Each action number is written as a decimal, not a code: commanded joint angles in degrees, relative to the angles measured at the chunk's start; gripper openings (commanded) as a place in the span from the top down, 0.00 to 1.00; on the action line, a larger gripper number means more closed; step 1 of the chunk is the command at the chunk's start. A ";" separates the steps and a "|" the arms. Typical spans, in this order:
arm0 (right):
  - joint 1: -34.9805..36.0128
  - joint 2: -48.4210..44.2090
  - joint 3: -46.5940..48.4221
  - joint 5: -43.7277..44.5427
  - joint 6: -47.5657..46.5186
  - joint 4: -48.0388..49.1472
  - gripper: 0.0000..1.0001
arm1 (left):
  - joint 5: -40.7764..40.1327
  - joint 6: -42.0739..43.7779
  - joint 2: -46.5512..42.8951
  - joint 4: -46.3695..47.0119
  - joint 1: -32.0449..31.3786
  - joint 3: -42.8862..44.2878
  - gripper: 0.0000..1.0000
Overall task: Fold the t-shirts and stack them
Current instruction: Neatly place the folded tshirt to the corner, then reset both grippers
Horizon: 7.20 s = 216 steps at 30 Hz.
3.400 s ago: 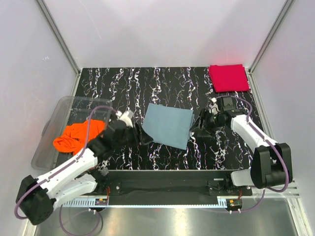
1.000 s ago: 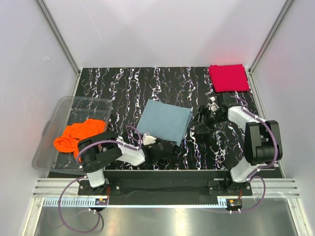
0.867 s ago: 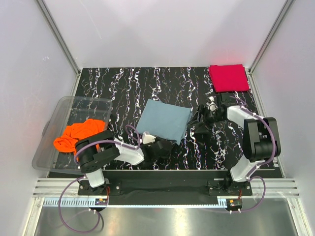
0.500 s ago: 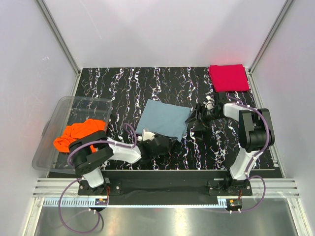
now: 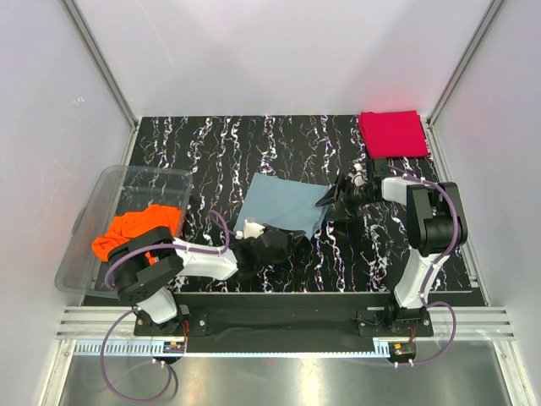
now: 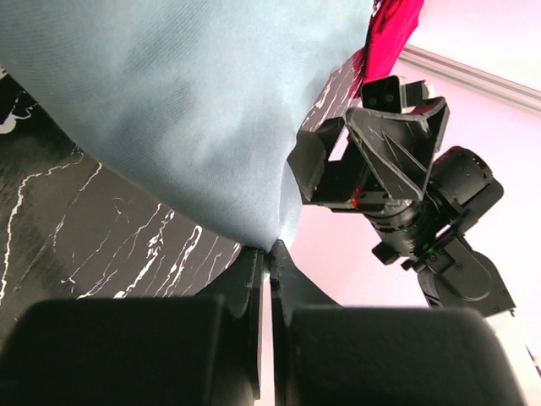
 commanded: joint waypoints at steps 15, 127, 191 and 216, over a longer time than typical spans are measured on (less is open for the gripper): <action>0.93 3.11 -0.46 4.51 8.96 11.91 0.31 | -0.17 0.10 -7.80 0.55 1.26 -1.33 1.00; -2.67 24.64 92.61 69.03 -74.61 -22.45 1.00 | 64.17 92.56 -21.43 -45.42 51.80 7.02 0.66; -1.37 24.14 85.26 71.49 -63.99 -8.56 0.00 | 67.06 95.03 -17.56 -50.34 51.71 12.64 0.69; 22.99 -52.32 -14.15 44.52 10.62 3.49 0.00 | 70.41 75.18 -50.83 -37.01 50.30 -9.49 0.28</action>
